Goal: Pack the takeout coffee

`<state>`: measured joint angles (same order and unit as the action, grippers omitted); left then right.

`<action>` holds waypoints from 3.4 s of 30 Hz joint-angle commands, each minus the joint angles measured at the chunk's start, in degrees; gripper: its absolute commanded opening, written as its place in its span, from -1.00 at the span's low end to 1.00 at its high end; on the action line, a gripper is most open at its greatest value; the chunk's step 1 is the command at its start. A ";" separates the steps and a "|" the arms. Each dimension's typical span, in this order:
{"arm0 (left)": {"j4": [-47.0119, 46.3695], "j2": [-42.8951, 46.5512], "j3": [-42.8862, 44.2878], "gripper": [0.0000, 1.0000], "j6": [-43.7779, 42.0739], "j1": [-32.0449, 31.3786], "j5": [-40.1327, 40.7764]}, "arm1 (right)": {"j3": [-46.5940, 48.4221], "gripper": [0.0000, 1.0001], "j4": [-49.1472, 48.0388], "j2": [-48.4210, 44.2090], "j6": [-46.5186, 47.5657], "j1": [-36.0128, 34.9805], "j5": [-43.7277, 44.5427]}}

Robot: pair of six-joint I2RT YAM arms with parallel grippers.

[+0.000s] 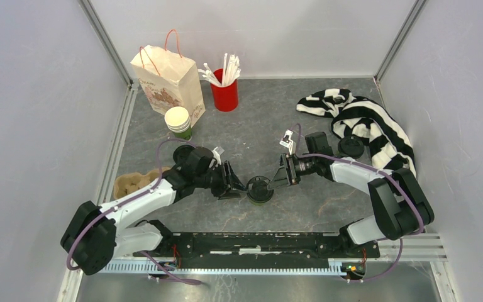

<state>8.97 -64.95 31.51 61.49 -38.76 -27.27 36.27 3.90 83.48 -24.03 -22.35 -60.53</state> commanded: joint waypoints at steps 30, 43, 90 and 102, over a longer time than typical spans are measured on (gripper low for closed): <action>9.64 3.31 8.10 0.23 -6.61 -2.78 9.53 | 7.40 0.75 10.61 -0.82 6.99 -0.66 6.92; -1.78 -5.11 10.15 0.37 -5.49 -0.17 4.00 | 1.56 0.86 6.76 -7.65 1.85 -2.07 5.21; 2.66 3.33 -0.37 0.00 -2.83 -0.35 5.72 | -2.15 0.67 3.04 -5.27 4.87 -2.77 13.04; 3.11 9.27 1.45 0.47 0.29 -0.22 9.10 | -6.76 0.64 -6.89 -11.23 -6.36 -3.48 7.63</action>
<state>10.87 -60.07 31.88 59.88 -39.00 -22.11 33.34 4.12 75.44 -24.32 -25.52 -52.27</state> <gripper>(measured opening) 0.717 0.860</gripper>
